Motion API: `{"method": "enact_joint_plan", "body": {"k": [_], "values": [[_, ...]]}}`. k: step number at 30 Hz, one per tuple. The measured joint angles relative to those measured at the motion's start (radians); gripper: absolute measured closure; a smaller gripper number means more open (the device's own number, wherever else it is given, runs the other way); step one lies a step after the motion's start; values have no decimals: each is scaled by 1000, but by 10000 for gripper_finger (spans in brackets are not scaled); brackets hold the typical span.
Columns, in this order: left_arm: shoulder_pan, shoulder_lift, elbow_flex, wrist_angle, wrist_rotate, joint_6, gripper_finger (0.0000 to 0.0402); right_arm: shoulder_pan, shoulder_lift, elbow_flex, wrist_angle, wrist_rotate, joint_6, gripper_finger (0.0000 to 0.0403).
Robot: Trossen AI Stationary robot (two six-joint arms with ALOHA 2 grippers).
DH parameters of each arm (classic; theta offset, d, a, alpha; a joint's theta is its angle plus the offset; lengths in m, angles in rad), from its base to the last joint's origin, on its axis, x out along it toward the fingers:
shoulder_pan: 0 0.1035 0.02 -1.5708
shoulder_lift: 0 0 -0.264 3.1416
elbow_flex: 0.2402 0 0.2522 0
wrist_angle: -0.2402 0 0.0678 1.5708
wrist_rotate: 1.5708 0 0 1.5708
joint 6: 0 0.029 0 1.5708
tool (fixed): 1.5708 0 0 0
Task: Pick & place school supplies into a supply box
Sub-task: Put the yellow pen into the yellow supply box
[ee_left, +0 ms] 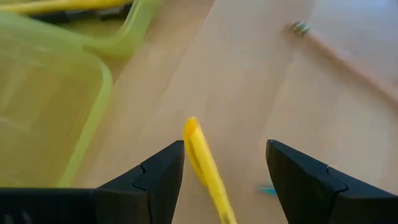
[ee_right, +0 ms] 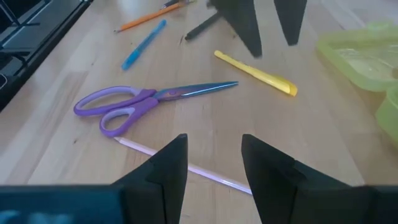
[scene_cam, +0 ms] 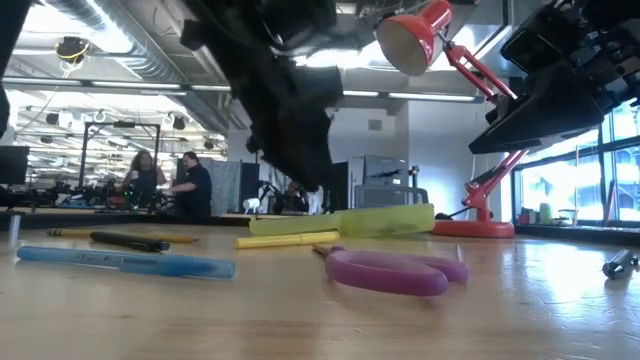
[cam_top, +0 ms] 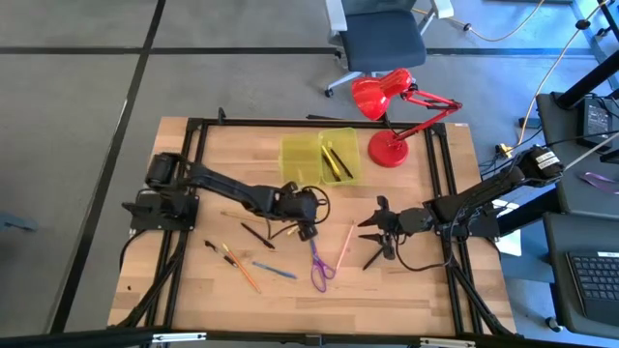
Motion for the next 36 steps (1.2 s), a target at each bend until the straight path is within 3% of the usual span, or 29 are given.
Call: {"method": "enact_joint_plan", "body": {"k": [10,24,28,36], "values": [[18,95,14,-19,-43,-52,183,0,0,0,8,0,9,247],[40,163,18,-10,25,-80,188,0,0,0,4,0,9,247],[39,169,17,-11,29,-104,214,0,0,0,5,0,8,247],[39,168,16,-9,40,-100,310,0,0,0,4,0,7,247]]}}
